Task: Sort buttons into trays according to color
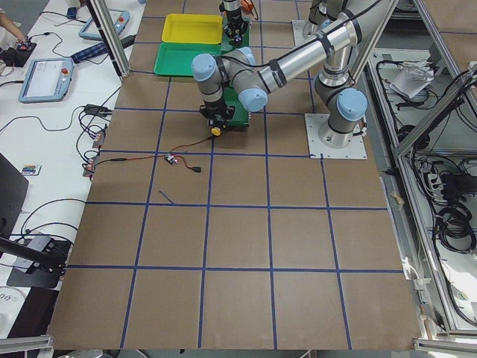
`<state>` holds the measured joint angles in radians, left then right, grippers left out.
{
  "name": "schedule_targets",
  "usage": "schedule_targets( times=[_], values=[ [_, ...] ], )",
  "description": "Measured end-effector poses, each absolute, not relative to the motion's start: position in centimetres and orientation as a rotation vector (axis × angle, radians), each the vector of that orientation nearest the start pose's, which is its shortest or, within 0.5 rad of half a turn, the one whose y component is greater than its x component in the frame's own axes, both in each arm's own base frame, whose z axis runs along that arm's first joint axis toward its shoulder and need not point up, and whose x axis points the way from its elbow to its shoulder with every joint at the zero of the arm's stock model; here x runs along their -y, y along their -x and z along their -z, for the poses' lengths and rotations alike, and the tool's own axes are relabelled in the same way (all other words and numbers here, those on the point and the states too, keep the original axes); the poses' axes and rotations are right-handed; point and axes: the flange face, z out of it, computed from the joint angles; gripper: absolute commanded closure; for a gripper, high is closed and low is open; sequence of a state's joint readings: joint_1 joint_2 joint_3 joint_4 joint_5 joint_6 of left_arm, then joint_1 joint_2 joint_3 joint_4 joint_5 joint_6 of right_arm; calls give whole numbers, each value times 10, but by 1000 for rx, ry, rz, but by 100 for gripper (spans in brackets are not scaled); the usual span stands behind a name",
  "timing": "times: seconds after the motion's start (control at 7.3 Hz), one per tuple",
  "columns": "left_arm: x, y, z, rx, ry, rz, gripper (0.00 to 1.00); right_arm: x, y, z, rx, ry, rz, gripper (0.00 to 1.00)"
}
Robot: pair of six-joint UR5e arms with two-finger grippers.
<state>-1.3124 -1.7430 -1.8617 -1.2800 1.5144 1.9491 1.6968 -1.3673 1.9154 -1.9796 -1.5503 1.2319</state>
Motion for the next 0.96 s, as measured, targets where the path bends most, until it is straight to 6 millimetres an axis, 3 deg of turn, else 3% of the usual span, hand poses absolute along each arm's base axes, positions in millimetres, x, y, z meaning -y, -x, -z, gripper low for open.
schedule_targets(
  times=[0.14,0.41,0.55,0.68,0.82,0.96],
  values=[
    [510,62,-295,1990,2201,63,86,495,-194,-279,-2789,-1621,-143,100],
    [477,153,-292,2080,2115,91,77,524,-175,-307,-2959,-1350,-31,100],
    [463,189,-284,2138,2046,89,23,540,-150,-310,-3026,-1193,-1,100],
    [450,217,-277,2180,2014,74,4,556,-120,-309,-3068,-1060,30,100],
    [440,233,-273,2203,2012,49,3,572,-89,-302,-3101,-934,63,100],
    [439,237,-275,2223,2006,24,0,586,-64,-288,-3126,-827,92,100]
  ],
)
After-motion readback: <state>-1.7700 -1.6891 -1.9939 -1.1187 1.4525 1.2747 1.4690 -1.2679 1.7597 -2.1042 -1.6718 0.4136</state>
